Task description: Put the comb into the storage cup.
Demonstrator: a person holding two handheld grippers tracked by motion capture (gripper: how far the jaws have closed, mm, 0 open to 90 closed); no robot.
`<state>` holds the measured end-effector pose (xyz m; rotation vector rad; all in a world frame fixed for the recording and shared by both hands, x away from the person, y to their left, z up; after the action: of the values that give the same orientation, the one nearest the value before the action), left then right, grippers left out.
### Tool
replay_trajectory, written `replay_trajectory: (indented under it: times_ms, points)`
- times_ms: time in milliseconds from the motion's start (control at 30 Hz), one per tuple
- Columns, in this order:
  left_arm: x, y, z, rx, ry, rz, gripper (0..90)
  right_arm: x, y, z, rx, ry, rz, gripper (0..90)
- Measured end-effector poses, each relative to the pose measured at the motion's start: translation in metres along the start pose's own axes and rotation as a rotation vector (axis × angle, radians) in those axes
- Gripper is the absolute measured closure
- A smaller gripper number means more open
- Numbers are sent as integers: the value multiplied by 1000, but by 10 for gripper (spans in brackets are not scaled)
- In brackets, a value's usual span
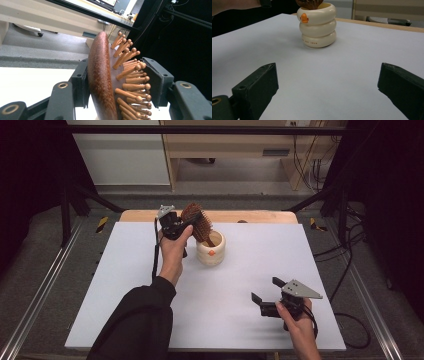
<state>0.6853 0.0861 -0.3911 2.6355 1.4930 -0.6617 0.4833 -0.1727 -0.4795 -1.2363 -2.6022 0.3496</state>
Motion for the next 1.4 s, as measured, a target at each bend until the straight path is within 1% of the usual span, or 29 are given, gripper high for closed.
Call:
replay_trajectory:
  times_ms: [533,900,1033,1133,1267,1400]
  points:
    - [0,-1,0,-4,6,-7,413,1,0,0,1,0,-2,36]
    - [0,-1,0,-12,0,-2,278,1,0,0,2,-3,-3,36]
    - [1,-2,0,-18,-12,-4,236,1,1,0,2,-2,-1,36]
    - [1,-3,-1,-22,-8,-4,203,2,1,0,1,-2,-2,36]
    - [0,-4,-1,-26,-11,-10,126,1,1,0,1,-3,-3,36]
    - [0,-5,-1,-23,-6,-17,87,2,1,0,3,-4,-3,36]
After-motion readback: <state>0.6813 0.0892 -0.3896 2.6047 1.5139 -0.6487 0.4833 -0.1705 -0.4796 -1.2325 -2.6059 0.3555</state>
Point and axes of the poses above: each handheld gripper's, and its own axes: y roughly forward along the jaws, z roughly out of its underside, x roughly to its left, the point moved 8 cm from there along y, roughly forward along the jaws, and after that the axes turned 2 degrees about -z, right-handed, at the moved point
